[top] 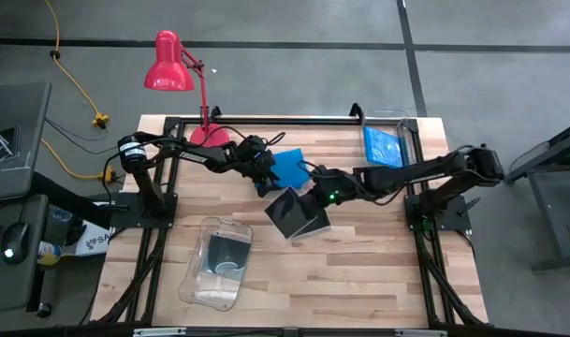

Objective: Pick & place jewel cases by type
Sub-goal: Put the black cd case into the bottom transparent bin

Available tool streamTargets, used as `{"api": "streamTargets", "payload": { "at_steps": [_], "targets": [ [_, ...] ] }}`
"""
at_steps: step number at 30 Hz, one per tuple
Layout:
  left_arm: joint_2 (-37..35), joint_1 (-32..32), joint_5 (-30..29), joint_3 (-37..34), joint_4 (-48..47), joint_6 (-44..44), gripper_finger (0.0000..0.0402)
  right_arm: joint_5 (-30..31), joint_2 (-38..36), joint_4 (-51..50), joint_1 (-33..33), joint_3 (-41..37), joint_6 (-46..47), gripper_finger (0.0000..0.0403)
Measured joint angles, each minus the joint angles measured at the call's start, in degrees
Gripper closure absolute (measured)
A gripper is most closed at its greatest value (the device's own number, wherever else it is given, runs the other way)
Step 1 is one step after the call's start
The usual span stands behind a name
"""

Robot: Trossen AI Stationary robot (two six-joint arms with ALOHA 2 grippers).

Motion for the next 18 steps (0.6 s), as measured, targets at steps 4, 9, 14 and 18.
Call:
{"api": "streamTargets", "payload": {
  "at_steps": [4,9,14,18],
  "targets": [
    [0.0,0.0,-0.3,0.0,-0.2,0.0,0.0163,1.5,-1.7,-0.1,0.0,0.0,-1.3,0.0395],
    [0.0,0.0,-0.9,0.0,-0.8,0.0,0.0163,2.4,-3.6,-0.1,0.0,0.0,-2.4,0.0395],
    [-0.1,0.0,-1.2,0.1,-1.0,0.0,0.0163,2.7,-5.3,-0.2,0.0,0.0,-3.0,0.0395],
    [-0.1,0.0,-1.2,0.0,-1.1,0.0,0.0163,3.9,-7.0,-0.1,0.0,0.0,-3.7,0.0395]
  ]
}}
